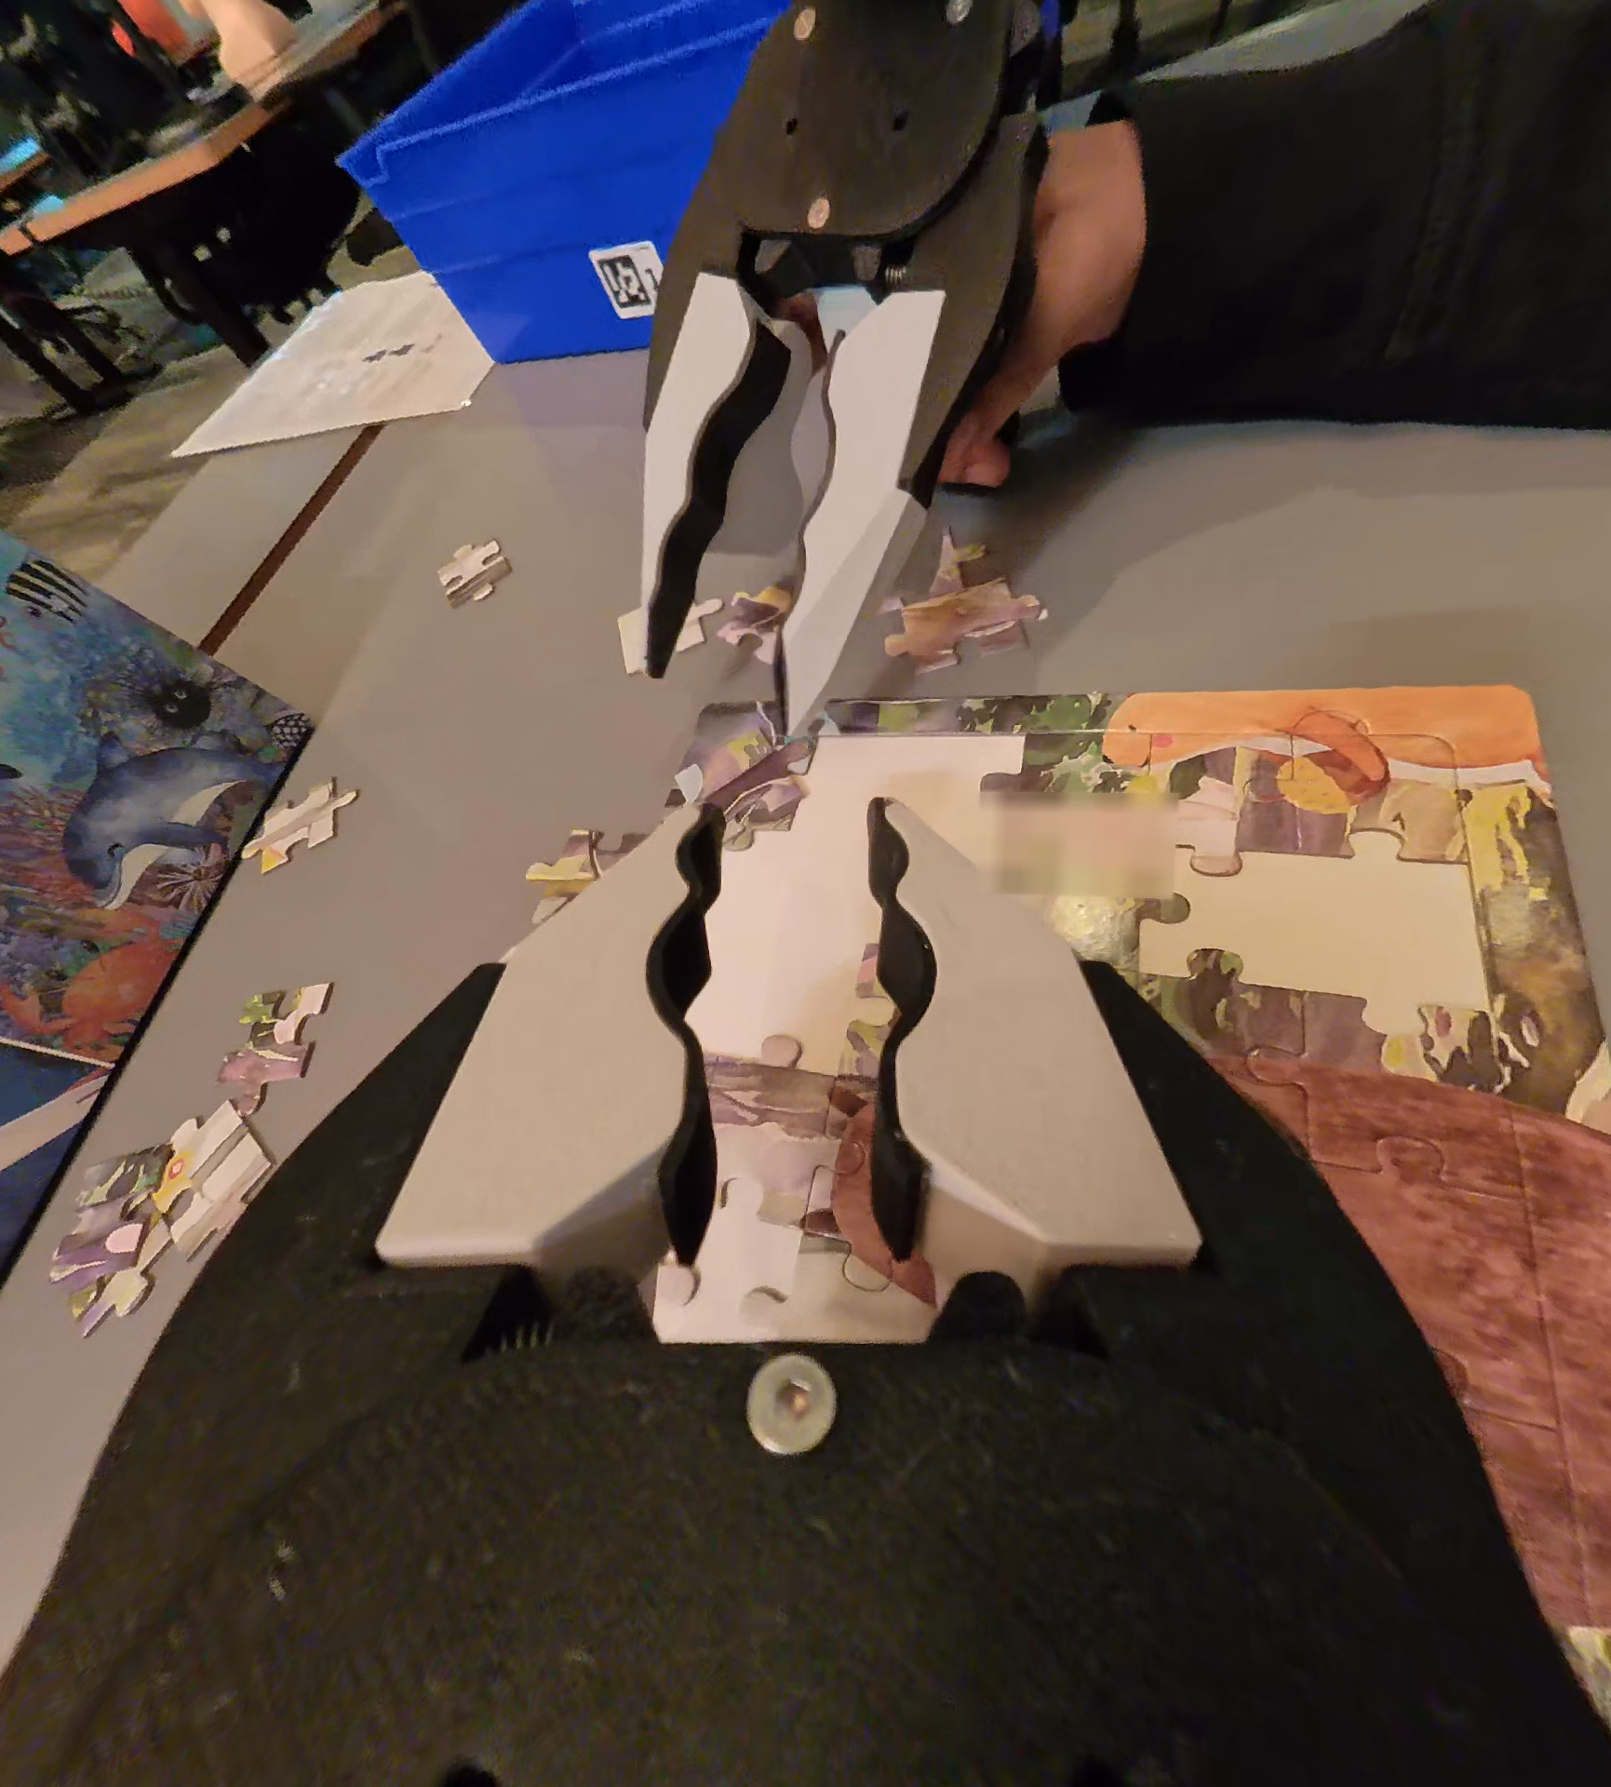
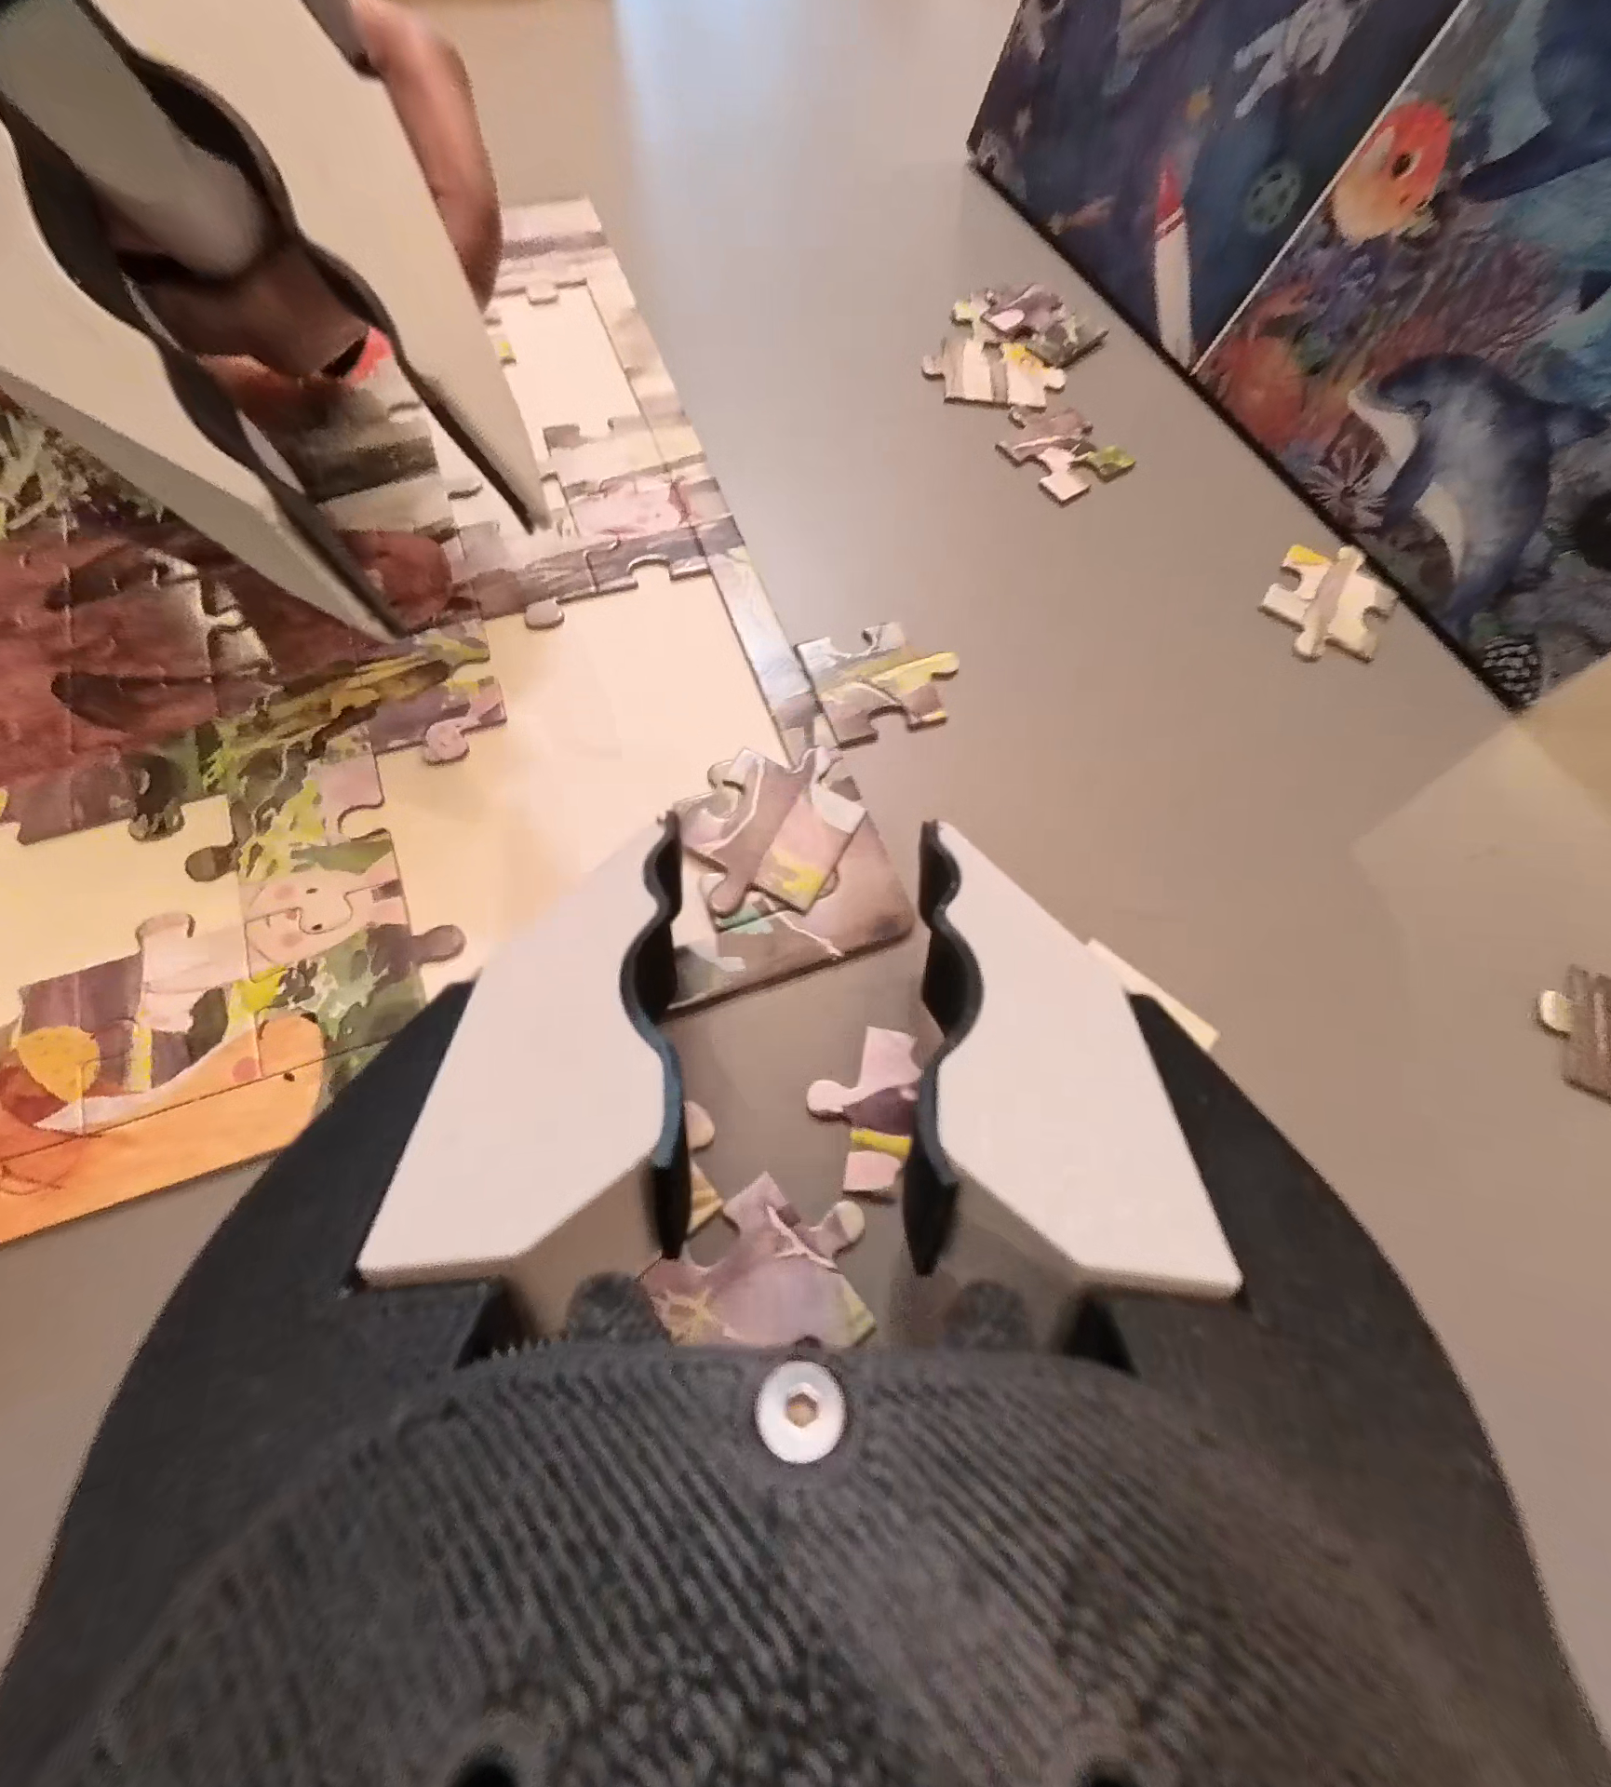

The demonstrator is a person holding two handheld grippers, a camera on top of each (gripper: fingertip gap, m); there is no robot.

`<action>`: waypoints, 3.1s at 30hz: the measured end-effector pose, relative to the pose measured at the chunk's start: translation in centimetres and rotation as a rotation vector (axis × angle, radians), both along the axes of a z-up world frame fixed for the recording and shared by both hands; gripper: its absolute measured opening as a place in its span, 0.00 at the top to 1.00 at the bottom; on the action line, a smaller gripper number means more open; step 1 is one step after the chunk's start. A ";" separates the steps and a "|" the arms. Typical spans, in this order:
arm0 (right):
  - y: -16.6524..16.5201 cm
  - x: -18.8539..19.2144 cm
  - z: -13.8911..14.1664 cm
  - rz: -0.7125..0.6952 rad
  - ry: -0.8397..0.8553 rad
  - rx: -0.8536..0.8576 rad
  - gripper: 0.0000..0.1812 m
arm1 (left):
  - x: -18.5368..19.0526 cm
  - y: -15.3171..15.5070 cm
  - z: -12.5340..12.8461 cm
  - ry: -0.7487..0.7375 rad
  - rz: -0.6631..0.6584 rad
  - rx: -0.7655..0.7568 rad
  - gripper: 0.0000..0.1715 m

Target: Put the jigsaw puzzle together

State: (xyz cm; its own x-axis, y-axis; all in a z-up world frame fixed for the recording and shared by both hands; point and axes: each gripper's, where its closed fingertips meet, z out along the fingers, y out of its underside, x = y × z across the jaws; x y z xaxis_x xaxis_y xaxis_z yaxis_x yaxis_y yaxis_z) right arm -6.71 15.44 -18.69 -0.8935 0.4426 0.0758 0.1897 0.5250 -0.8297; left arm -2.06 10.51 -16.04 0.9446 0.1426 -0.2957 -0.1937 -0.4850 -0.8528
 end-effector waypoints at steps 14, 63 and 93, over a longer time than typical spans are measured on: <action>-1.1 3.8 -0.6 0.147 -0.216 -0.043 0.79 | -2.7 -1.1 -2.3 -0.026 0.174 -0.127 1.00; -1.8 1.2 -1.5 0.008 -0.119 0.051 0.84 | -2.0 -1.2 -5.0 -0.023 0.121 -0.301 0.99; -0.5 3.9 -1.4 0.173 -0.079 0.108 0.83 | -2.0 -1.2 -5.0 -0.016 0.121 -0.306 0.99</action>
